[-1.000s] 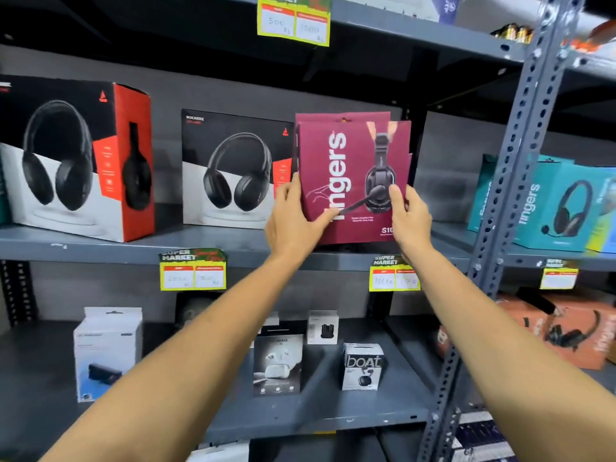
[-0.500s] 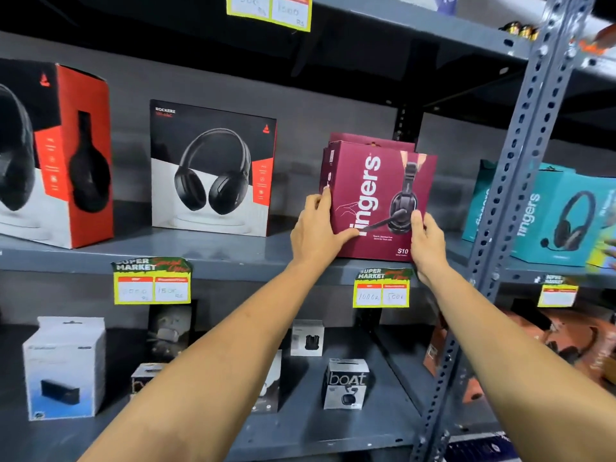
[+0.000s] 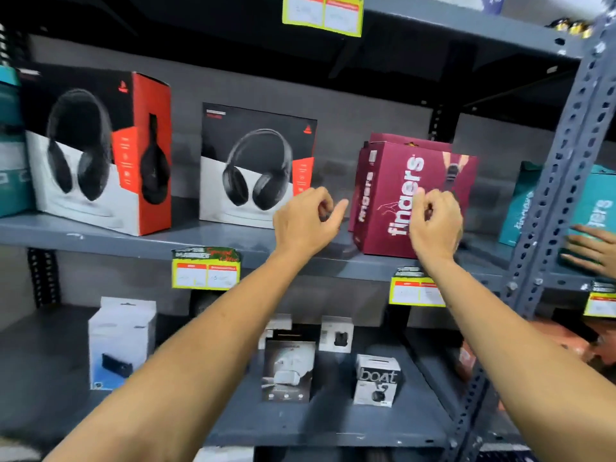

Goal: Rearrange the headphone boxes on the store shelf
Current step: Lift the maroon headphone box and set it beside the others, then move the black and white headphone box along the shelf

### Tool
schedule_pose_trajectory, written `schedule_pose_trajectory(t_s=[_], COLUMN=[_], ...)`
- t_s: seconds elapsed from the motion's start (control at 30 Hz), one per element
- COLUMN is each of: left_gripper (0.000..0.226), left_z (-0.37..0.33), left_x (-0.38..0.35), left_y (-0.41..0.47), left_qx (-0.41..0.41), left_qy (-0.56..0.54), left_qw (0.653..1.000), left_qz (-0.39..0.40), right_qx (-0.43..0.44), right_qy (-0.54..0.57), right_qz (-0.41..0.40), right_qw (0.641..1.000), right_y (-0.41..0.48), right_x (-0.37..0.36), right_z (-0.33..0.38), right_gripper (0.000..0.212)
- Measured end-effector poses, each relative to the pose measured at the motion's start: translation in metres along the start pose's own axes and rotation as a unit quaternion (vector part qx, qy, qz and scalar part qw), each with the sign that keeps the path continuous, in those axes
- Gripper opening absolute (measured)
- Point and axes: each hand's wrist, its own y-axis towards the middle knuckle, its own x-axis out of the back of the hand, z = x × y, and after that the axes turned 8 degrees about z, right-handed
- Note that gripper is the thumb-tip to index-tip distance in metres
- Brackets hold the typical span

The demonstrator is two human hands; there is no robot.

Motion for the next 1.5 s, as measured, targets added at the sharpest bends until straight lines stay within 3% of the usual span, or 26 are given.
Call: schedule_pose_trajectory(t_s=[0.17,0.3,0.5,0.6,0.67,0.7,0.83,0.93,1.0,1.07,1.13,1.2,1.37,1.5], left_gripper=[0.037,0.026,0.029,0.041,0.047,0.05,0.07,0.093,0.104,0.1,0.083,0.075,0.085,0.081], left_z=[0.051,0.111,0.182,0.204,0.211,0.215,0.231,0.246,0.252,0.254,0.253,0.246,0.208,0.168], left_x=[0.082,0.162,0.244,0.258,0.261,0.263,0.274,0.279,0.278,0.275,0.274,0.274,0.278,0.273], left_y=[-0.006,0.003,0.019,0.022,0.023,0.024,0.03,0.031,0.029,0.025,0.021,0.019,0.034,0.048], left_qx=[0.047,0.048,0.104,0.121,0.099,0.09,0.067,0.12,0.176,0.22,0.225,0.215,0.161,0.147], left_qy=[0.055,0.083,0.14,0.201,0.207,0.195,0.142,0.118,0.062,-0.012,-0.033,0.011,0.212,0.228], left_qw=[0.993,0.986,0.979,0.971,0.973,0.976,0.987,0.986,0.982,0.974,0.973,0.977,0.962,0.961], left_qz=[-0.09,-0.137,-0.107,-0.044,-0.034,-0.034,-0.027,-0.001,0.021,0.045,0.035,0.004,-0.055,-0.056], right_qx=[0.086,0.091,0.041,-0.034,-0.069,-0.074,-0.069,-0.061,-0.054,-0.05,-0.054,-0.065,-0.114,-0.105], right_qy=[0.007,0.087,0.162,0.244,0.287,0.305,0.351,0.365,0.348,0.339,0.345,0.351,0.331,0.311], right_qz=[0.076,0.13,0.232,0.343,0.407,0.416,0.403,0.413,0.407,0.403,0.39,0.356,0.286,0.263], right_qw=[0.993,0.984,0.958,0.906,0.864,0.853,0.842,0.832,0.843,0.849,0.852,0.864,0.892,0.907], right_y=[-0.038,-0.069,-0.089,-0.094,-0.095,-0.094,-0.089,-0.085,-0.085,-0.086,-0.088,-0.089,-0.067,-0.041], right_x=[-0.052,-0.102,-0.16,-0.178,-0.189,-0.194,-0.197,-0.186,-0.183,-0.181,-0.181,-0.177,-0.155,-0.127], right_z=[0.065,0.157,0.275,0.312,0.318,0.317,0.302,0.288,0.276,0.271,0.272,0.276,0.269,0.252], right_gripper=[0.038,0.03,0.066,0.099,0.099,0.089,0.044,0.042,0.055,0.063,0.051,0.037,0.03,0.031])
